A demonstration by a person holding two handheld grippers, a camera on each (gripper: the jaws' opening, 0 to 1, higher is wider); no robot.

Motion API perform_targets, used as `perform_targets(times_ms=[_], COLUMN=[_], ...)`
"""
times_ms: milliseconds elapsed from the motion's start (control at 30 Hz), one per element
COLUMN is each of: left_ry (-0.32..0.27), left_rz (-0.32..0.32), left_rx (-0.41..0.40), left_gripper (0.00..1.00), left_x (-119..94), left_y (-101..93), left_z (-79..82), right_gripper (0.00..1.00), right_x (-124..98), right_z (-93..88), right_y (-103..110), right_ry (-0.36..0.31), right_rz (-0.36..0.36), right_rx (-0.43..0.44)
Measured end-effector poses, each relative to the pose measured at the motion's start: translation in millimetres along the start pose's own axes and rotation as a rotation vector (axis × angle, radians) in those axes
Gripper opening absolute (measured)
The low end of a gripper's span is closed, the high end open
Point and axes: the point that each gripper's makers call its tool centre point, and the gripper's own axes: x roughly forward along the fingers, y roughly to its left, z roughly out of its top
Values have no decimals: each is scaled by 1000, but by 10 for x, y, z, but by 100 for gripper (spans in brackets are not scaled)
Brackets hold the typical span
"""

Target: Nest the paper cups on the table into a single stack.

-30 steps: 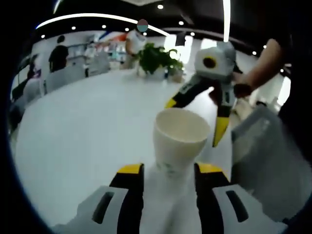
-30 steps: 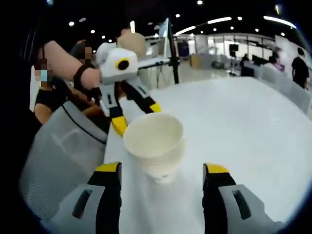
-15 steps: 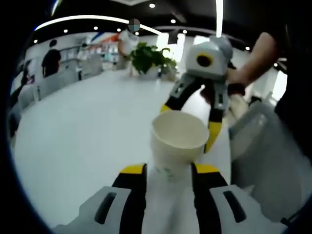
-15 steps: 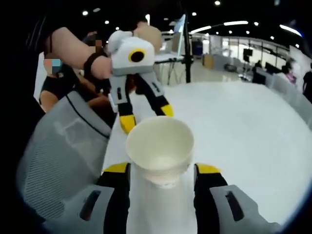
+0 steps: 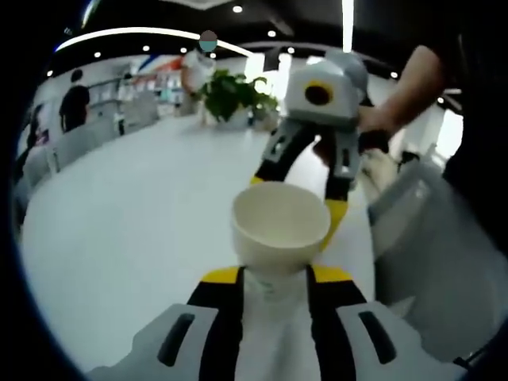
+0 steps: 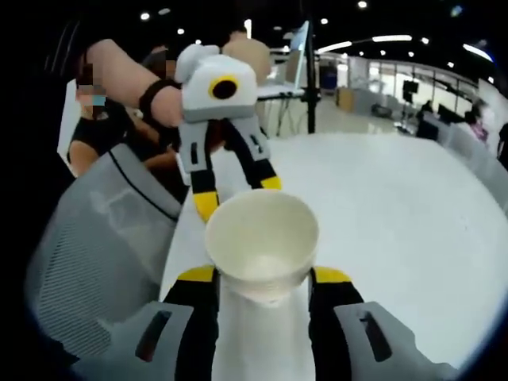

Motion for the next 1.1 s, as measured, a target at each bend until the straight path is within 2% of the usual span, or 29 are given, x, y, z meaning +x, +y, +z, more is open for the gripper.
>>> perform_targets(times_ms=[300, 500, 833, 1100], left_ry=[-5, -5, -12, -5], left_rz=[-3, -4, 24, 34], left_rx=[-10, -17, -13, 5], left_gripper=[28, 28, 27, 26], left_x=[-17, -13, -14, 11], left_y=[33, 153, 555, 1000], left_z=[65, 153, 313, 439], right_gripper=[40, 40, 40, 40], right_x=[-54, -86, -83, -54], right_z=[38, 113, 293, 393], right_y=[-45, -163, -609, -988], right_ry=[-15, -16, -18, -33], right_rz=[-6, -18, -46, -68], right_rx=[13, 3, -21, -6])
